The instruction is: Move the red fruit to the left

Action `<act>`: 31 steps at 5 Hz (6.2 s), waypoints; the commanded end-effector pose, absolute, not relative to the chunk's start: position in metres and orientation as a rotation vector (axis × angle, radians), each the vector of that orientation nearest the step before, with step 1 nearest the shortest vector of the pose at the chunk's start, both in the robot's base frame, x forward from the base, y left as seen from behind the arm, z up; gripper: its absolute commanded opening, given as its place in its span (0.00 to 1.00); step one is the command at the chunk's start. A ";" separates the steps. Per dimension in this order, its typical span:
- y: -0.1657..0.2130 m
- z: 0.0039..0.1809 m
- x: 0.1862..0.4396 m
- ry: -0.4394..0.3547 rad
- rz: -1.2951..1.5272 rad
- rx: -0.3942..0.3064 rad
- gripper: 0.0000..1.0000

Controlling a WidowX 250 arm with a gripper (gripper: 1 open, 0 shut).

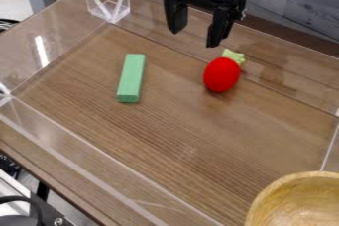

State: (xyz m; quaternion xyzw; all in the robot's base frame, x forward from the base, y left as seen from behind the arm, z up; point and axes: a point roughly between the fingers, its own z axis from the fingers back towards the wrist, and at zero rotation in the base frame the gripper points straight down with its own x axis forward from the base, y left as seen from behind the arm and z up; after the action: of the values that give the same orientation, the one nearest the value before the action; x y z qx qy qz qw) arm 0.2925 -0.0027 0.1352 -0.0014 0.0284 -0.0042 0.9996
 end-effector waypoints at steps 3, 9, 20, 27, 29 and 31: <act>-0.020 0.085 0.324 0.022 -0.030 -0.011 1.00; -0.037 0.059 0.327 -0.065 -0.272 -0.057 1.00; -0.023 0.081 0.330 -0.128 -0.213 -0.080 1.00; -0.009 0.100 0.336 -0.174 -0.018 -0.061 1.00; -0.018 0.083 0.334 -0.126 -0.033 -0.060 1.00; -0.030 0.077 0.328 -0.098 0.000 -0.055 0.00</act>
State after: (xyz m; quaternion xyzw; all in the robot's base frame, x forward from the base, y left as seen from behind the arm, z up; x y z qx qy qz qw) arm 0.3233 -0.0312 0.0611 -0.0280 -0.0224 -0.0027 0.9994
